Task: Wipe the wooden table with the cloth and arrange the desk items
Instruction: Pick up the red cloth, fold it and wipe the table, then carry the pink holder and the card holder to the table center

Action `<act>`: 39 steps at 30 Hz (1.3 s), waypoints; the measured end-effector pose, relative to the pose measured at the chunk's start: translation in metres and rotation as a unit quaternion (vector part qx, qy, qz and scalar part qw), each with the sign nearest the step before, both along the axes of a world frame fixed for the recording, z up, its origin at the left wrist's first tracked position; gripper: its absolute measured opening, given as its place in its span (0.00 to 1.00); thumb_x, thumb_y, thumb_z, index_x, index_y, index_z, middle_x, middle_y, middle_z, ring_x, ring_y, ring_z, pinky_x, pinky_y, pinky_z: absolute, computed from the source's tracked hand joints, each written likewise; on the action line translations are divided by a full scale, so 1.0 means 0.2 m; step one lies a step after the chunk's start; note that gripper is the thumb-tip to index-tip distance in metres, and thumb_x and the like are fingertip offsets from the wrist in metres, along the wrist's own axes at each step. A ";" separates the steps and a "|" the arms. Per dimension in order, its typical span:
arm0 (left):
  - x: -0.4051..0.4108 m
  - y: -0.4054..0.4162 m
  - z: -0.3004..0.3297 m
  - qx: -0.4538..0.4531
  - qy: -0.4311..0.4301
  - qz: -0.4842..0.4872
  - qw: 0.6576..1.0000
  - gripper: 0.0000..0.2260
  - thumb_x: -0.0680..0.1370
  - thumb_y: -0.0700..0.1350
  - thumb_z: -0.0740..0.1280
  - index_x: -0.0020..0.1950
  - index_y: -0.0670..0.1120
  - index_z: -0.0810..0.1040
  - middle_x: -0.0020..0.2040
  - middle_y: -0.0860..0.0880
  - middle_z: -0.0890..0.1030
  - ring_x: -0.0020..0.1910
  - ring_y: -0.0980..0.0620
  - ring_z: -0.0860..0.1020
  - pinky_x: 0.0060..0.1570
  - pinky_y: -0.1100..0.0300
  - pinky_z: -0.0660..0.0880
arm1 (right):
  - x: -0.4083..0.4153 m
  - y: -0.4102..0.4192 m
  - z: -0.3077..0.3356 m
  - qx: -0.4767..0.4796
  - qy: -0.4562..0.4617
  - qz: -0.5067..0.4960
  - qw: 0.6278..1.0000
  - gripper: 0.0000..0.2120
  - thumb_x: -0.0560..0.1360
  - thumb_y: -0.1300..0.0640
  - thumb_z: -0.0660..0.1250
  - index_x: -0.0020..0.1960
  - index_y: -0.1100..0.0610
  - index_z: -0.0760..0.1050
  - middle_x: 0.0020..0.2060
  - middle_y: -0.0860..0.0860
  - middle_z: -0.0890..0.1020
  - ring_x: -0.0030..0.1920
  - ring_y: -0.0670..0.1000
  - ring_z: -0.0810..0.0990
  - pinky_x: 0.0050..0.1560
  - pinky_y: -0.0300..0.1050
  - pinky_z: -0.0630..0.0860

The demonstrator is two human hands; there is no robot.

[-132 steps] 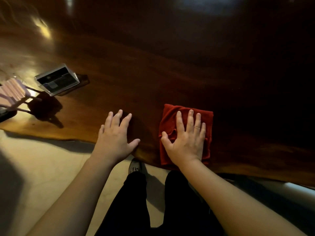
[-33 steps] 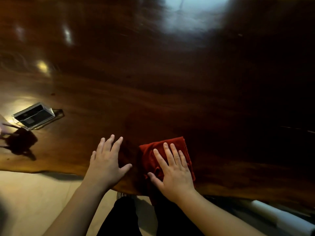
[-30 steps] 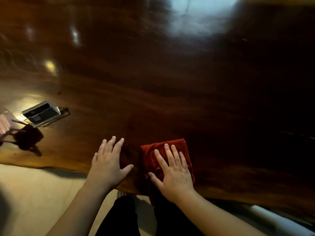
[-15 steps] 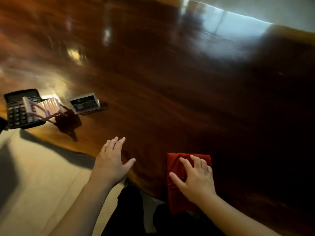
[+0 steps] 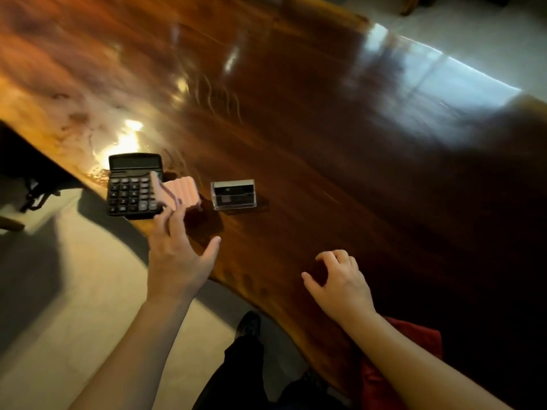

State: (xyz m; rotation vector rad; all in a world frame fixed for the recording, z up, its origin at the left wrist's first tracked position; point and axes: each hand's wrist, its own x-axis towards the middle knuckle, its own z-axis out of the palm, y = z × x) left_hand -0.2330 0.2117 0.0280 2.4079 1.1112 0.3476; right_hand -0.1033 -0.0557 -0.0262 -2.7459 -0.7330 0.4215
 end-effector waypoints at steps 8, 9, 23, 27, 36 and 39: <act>0.04 0.42 -0.08 -0.046 -0.064 0.094 0.992 0.39 0.72 0.56 0.75 0.76 0.50 0.58 0.72 0.43 0.65 0.71 0.42 0.66 0.64 0.44 0.72 | 0.16 0.61 0.07 0.028 0.054 0.057 0.997 0.27 0.75 0.39 0.70 0.71 0.42 0.66 0.67 0.44 0.71 0.64 0.45 0.69 0.51 0.41 0.70; 0.05 0.46 -0.09 -0.053 -0.060 0.096 0.992 0.38 0.72 0.57 0.74 0.76 0.49 0.59 0.72 0.43 0.66 0.70 0.43 0.67 0.64 0.44 0.72 | 0.19 0.67 0.07 0.028 0.056 0.065 0.996 0.28 0.75 0.40 0.70 0.72 0.42 0.66 0.68 0.44 0.71 0.65 0.47 0.70 0.53 0.43 0.71; 0.19 0.58 -0.14 -0.173 -0.052 0.103 0.978 0.19 0.77 0.53 0.69 0.66 0.49 0.75 0.59 0.49 0.80 0.56 0.48 0.79 0.52 0.50 0.79 | 0.40 1.17 0.04 -0.017 0.059 0.159 0.985 0.41 0.75 0.49 0.75 0.80 0.49 0.57 0.78 0.50 0.63 0.77 0.55 0.59 0.70 0.61 0.67; 0.18 0.58 -0.15 -0.157 -0.037 0.109 0.981 0.12 0.79 0.50 0.65 0.60 0.48 0.79 0.48 0.51 0.79 0.47 0.51 0.76 0.35 0.65 0.67 | 0.43 1.18 0.02 -0.028 0.054 0.187 0.981 0.33 0.76 0.51 0.73 0.77 0.50 0.64 0.70 0.51 0.72 0.70 0.54 0.68 0.63 0.56 0.73; 0.19 0.54 -0.13 -0.155 -0.028 0.081 0.984 0.06 0.77 0.50 0.63 0.49 0.55 0.78 0.41 0.55 0.77 0.41 0.56 0.74 0.36 0.55 0.70 | 0.48 1.03 0.08 0.011 0.088 0.165 0.982 0.25 0.76 0.50 0.73 0.71 0.48 0.69 0.63 0.48 0.75 0.62 0.51 0.74 0.58 0.50 0.75; 0.22 0.49 -0.11 -0.155 -0.023 0.060 0.986 0.04 0.78 0.50 0.64 0.48 0.56 0.78 0.40 0.54 0.78 0.40 0.55 0.75 0.34 0.56 0.68 | 0.51 0.90 0.11 0.027 0.091 0.148 0.984 0.24 0.76 0.51 0.73 0.70 0.48 0.69 0.62 0.48 0.75 0.61 0.50 0.74 0.56 0.48 0.75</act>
